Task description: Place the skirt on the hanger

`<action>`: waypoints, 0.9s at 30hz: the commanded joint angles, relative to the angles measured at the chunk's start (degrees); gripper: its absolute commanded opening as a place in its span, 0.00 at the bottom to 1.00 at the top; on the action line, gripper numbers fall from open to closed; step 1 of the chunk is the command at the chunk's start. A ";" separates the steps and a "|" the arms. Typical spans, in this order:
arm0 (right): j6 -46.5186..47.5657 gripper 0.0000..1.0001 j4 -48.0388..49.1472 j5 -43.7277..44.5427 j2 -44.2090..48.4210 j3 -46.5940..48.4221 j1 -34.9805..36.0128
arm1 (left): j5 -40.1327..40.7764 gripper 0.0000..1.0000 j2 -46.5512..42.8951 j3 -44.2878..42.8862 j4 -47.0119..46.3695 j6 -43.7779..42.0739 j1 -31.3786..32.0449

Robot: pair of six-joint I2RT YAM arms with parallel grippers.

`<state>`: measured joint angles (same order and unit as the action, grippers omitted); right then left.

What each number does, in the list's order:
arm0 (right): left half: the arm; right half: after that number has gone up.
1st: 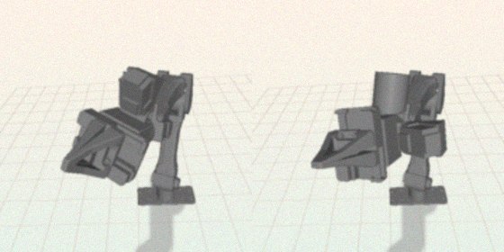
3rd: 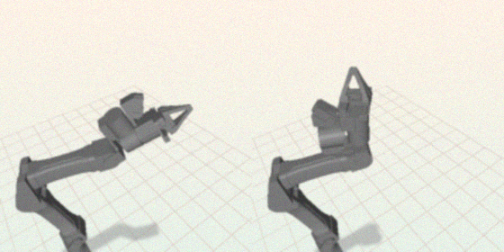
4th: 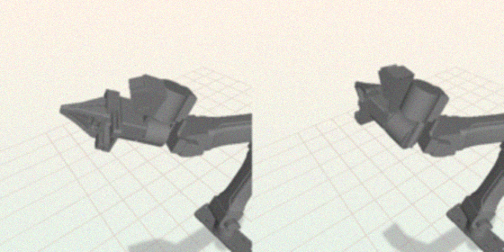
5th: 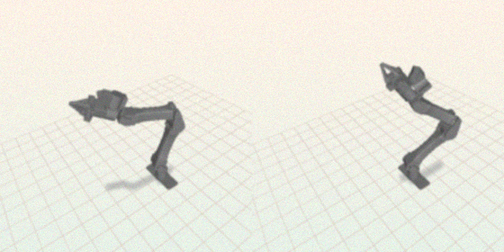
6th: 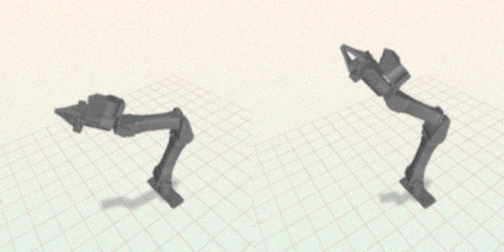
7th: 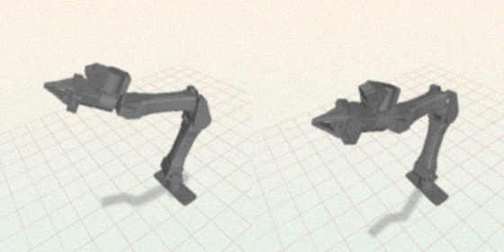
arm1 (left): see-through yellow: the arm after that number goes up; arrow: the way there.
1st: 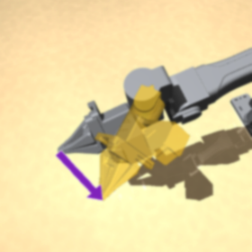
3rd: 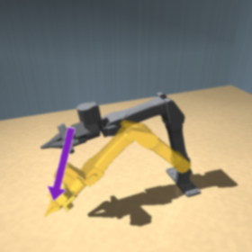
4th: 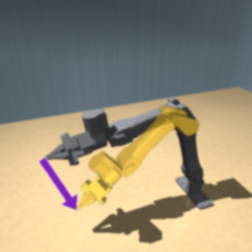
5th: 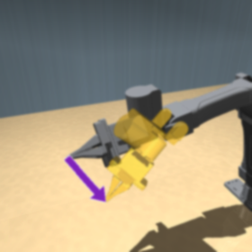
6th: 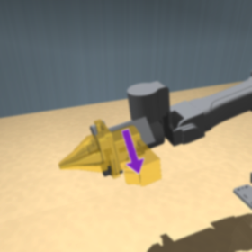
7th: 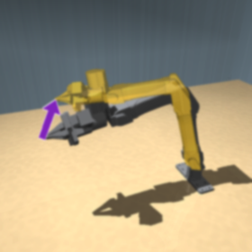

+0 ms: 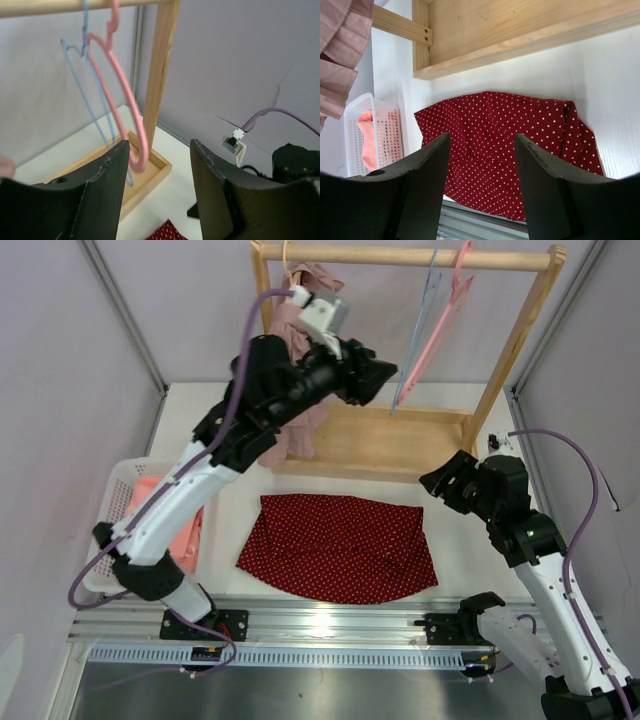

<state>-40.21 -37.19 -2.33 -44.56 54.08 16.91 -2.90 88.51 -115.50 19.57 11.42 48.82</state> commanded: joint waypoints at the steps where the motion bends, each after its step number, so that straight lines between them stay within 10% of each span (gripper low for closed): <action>1: 1.18 0.59 1.51 -1.97 0.61 -1.00 -0.65 | 4.83 0.57 5.86 -12.58 -1.48 -7.55 3.47; 27: 4.35 0.59 1.33 -5.76 2.45 -5.13 -2.93 | 7.21 0.62 27.59 -17.83 -14.74 -23.73 4.45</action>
<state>-37.34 -37.04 -6.98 -42.89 49.06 14.44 3.42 115.22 -130.96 7.44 -10.41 53.45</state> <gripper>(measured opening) 0.591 0.622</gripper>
